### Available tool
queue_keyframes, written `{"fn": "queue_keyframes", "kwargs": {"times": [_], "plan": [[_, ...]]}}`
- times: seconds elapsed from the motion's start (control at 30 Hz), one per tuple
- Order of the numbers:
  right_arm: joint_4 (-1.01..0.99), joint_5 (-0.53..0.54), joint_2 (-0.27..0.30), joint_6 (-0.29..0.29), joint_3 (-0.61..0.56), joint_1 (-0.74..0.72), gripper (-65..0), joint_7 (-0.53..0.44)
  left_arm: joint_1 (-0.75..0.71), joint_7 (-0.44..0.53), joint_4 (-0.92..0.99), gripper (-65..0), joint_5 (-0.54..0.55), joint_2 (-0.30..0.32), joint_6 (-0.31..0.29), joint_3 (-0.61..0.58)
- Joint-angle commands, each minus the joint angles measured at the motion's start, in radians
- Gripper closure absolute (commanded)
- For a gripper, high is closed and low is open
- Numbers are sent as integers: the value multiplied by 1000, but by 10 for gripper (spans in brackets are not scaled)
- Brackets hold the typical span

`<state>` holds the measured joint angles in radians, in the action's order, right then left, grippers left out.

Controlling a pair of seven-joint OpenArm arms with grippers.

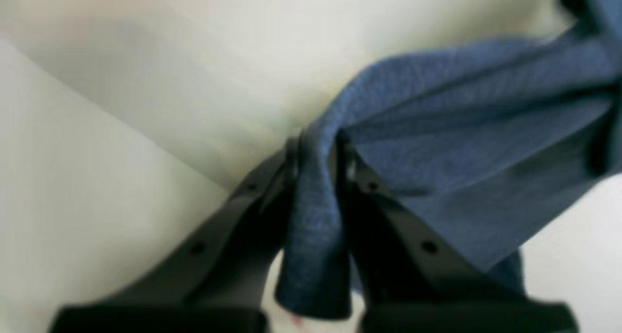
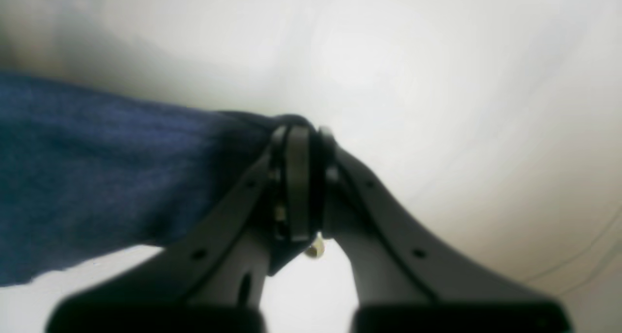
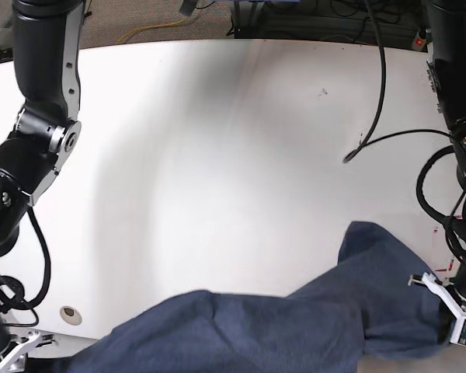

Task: Fold the T-shirt properly
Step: 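Lift and stretch the shirt between both grippers, then lay it flat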

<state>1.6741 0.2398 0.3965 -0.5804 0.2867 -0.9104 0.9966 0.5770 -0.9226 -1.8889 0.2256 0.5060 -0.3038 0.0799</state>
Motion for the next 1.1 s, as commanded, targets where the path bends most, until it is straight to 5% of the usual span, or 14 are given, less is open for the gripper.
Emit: {"fn": "queue_keyframes", "kwargs": {"times": [0.0, 0.3, 0.8, 1.07], "plan": [[13, 0, 18, 4, 3, -29, 0, -8, 30, 18, -13, -3, -12, 32, 8, 10], [19, 11, -1, -5, 105, 195, 0, -9, -94, -48, -34, -3, -13, 36, -127, 13], [21, 11, -121, -5, 323, 613, 0, -11, -592, -29, -88, -1, -16, -66, -131, 62], [21, 11, -141, -5, 401, 744, 0, -11, -760, 7, -88, -1, -18, -65, -131, 64]]}}
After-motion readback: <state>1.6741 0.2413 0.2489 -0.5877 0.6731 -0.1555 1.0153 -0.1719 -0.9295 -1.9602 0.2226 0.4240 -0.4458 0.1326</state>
